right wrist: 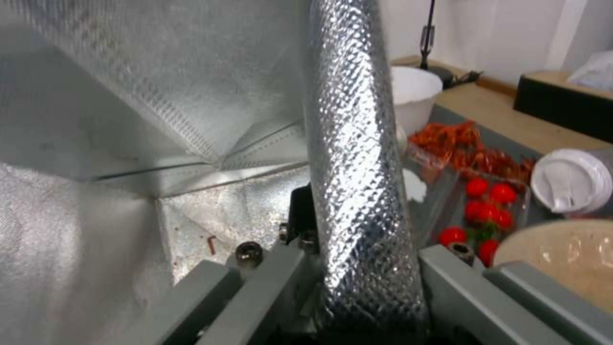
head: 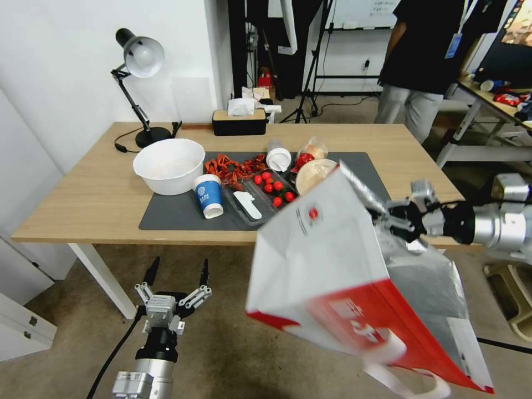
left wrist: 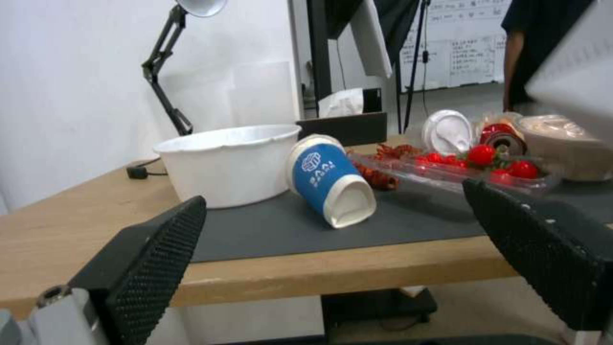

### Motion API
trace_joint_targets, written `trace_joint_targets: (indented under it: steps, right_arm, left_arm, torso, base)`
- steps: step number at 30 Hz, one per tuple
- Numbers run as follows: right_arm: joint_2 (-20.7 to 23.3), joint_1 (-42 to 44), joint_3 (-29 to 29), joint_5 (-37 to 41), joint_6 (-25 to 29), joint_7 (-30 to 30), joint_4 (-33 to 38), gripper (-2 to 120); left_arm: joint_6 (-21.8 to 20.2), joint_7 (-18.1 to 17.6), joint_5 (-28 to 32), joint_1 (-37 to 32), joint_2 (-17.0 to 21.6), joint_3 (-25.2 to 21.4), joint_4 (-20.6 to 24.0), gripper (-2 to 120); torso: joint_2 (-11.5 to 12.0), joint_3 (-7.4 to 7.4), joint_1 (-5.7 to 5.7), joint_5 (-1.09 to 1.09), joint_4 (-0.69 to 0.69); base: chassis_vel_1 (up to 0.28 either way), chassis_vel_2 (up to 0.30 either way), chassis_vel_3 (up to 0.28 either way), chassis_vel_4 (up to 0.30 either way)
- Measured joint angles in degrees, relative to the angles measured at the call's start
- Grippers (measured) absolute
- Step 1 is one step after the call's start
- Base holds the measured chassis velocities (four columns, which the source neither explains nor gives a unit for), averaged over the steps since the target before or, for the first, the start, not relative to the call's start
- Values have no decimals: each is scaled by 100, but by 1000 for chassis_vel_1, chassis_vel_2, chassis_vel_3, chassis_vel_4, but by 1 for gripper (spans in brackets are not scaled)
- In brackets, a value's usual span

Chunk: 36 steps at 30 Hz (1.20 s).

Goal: Pick up the food delivery bag from the floor and place it on the table.

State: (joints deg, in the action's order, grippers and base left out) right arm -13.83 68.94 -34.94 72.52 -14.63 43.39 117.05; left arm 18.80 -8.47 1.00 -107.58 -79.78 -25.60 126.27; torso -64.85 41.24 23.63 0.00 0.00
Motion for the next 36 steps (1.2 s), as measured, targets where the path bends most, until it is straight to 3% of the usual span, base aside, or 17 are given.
trace_joint_targets:
  steps: [7,10,11,14,15,17,22,23,31,36]
  right_arm:
    - [71,-37,-88,637,-34,-721,340,0]
    - [110,-83,-265,1018,-47,-1549,592,0]
    - [110,-83,-265,1018,-47,-1549,592,0]
    - [130,-129,-456,1555,-51,-2632,864,0]
    - [130,-129,-456,1555,-51,-2632,864,0]
    - [126,-173,-593,2019,-44,-3325,1064,0]
    - [101,-772,-453,2840,47,-4511,1323,0]
    - [101,-772,-453,2840,47,-4511,1323,0]
    - [-47,-1316,-225,3337,315,-6197,950,0]
    - [-174,-1472,-129,3410,411,-6769,670,0]
  left_arm:
    - [64,-65,-2,-2,5,-2,-14,100]
    - [91,-87,-2,-1,11,12,-18,100]
    - [91,-87,-2,-1,11,12,-18,100]
    - [106,-94,-18,12,31,36,-18,100]
    - [106,-94,-18,12,31,36,-18,100]
    - [105,-94,-20,47,58,56,-18,100]
    - [119,-94,-48,25,66,82,-18,100]
    - [119,-94,-48,25,66,82,-18,100]
    - [155,-95,-129,-2,51,107,-17,100]
    - [155,-95,-171,-9,40,121,-17,100]
  torso:
    - [4,-2,-2,0,0]
    - [6,-3,-3,0,0]
    - [6,-3,-3,0,0]
    - [7,-4,-3,0,0]
    - [7,-4,-3,0,0]
    - [8,-5,-4,0,-1]
    - [9,-6,-5,0,1]
    - [9,-6,-5,0,1]
    - [11,-6,-5,1,0]
    - [12,-6,-5,1,0]
  base:
    - [0,0,0,0]
    - [0,0,0,0]
    - [0,0,0,0]
    - [0,0,0,0]
    - [0,0,0,0]
    - [0,0,0,0]
    - [0,0,0,0]
    - [0,0,0,0]
    - [0,0,0,0]
    - [0,0,0,0]
